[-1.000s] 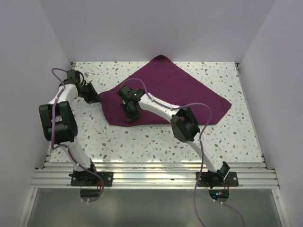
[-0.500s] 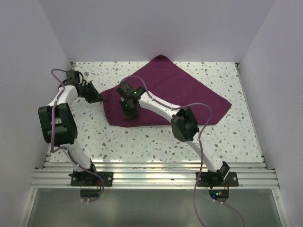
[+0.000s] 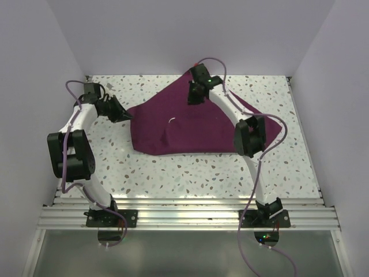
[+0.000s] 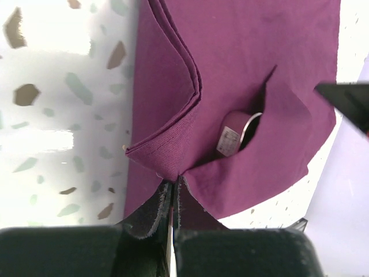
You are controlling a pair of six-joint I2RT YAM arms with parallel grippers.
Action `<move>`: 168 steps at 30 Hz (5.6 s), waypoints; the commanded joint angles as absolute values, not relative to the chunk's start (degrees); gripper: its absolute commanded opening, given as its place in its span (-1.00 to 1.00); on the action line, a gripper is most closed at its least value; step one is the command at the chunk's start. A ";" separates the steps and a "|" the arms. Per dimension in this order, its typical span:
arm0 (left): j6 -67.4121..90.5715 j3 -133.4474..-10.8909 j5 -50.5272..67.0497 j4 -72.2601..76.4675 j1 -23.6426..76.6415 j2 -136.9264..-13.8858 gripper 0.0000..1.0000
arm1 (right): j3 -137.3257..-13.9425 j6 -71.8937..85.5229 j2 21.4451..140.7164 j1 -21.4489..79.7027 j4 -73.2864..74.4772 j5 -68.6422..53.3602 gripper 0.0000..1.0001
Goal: Prepare the surgical pack
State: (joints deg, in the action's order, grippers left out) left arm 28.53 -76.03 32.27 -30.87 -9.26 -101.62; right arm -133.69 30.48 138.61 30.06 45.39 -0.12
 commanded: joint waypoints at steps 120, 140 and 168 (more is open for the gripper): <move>25.75 -99.41 31.03 -27.68 15.92 -115.05 -0.29 | -100.83 26.29 112.78 10.44 59.15 0.17 -1.00; 27.33 -94.83 35.24 -26.28 12.39 -117.07 -0.29 | -80.77 26.54 105.38 17.40 55.11 0.88 -1.00; 27.16 -96.68 37.35 -27.95 12.13 -116.80 -0.30 | -81.75 25.23 108.63 11.79 54.75 4.74 -1.00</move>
State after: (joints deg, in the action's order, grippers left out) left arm 27.86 -94.70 35.70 -28.34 12.51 -117.14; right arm -82.78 26.65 112.97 13.80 53.58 1.91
